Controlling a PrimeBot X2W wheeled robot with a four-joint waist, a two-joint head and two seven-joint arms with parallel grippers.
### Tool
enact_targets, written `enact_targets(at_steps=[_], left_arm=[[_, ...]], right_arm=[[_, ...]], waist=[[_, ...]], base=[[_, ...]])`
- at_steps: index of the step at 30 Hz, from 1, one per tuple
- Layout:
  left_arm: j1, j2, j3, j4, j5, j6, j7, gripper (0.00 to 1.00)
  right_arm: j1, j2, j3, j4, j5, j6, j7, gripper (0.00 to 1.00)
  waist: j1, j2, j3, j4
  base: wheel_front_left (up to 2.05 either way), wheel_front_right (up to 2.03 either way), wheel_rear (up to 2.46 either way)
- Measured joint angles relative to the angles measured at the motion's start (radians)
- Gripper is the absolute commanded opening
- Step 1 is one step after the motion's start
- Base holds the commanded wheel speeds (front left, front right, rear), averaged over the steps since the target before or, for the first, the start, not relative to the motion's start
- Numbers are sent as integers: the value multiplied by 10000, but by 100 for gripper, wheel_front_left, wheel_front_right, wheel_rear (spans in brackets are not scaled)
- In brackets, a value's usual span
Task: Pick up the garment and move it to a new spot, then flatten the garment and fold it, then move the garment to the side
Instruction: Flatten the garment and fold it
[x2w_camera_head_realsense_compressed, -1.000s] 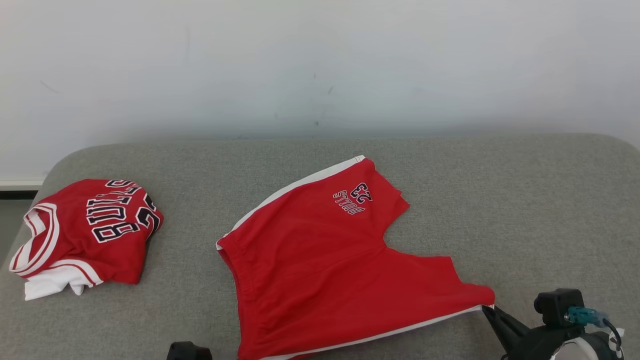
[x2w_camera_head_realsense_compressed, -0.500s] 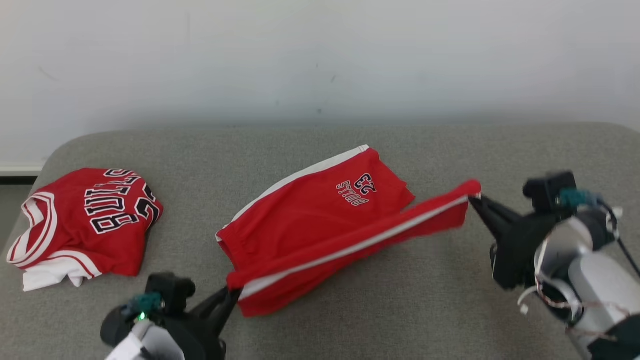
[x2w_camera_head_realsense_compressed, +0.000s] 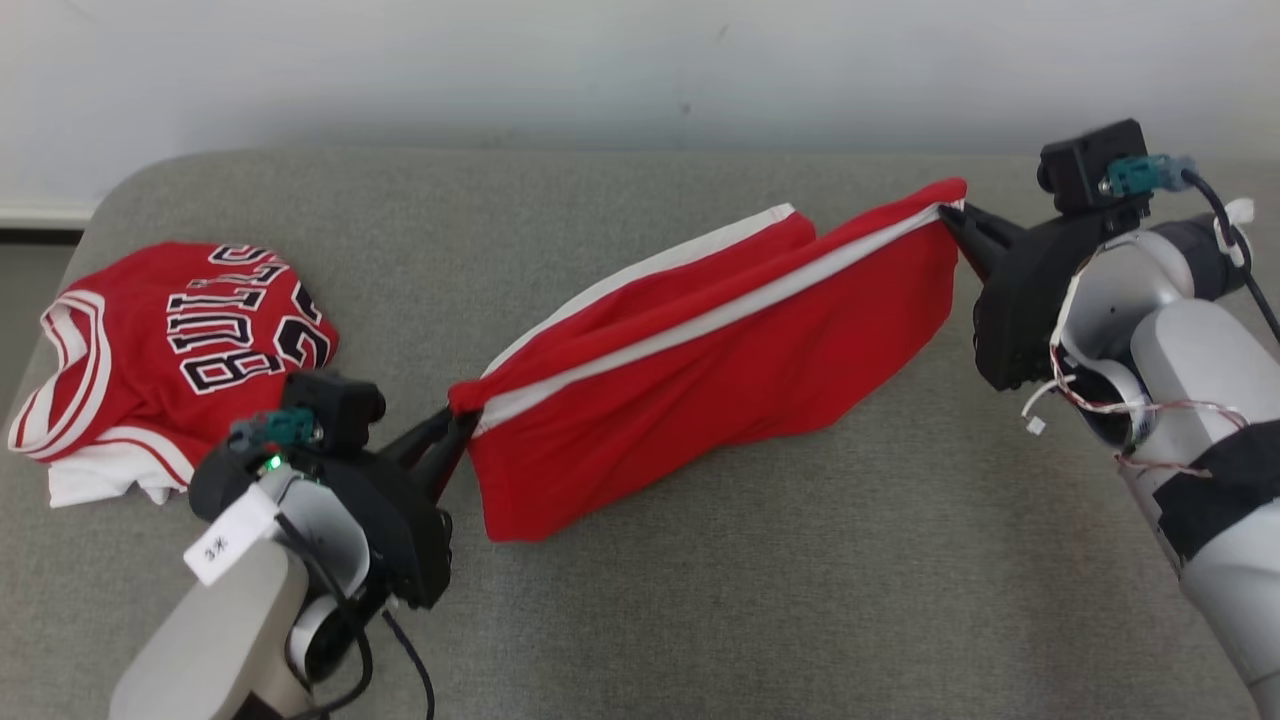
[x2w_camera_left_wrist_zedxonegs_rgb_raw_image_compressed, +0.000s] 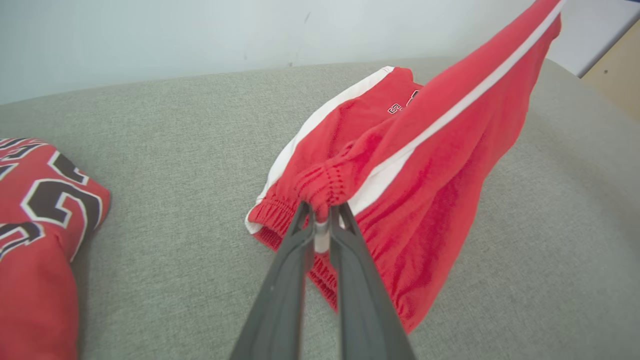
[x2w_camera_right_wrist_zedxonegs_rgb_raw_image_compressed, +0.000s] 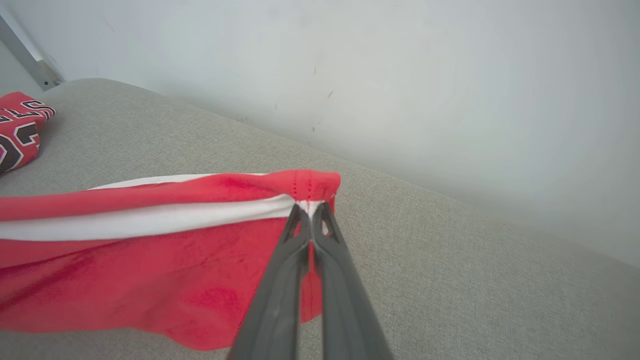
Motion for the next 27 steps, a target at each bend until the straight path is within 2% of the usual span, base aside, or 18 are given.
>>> enact_targets(at_steps=[10,27], left_arm=[[-1318,-314,-270,1127,-242,0,-247,0],[-2770,-846,-757,2731,-529,0,-1216,0]], right_arm=[[-1755,479,491,1776,-303,19,-75,0],[-3455,886,1112,3992,-941,94,-1124,0]], waist=[[1,0,1023,460],[-1,0,2117,949]], base=[[0,0,0],[0,0,0]])
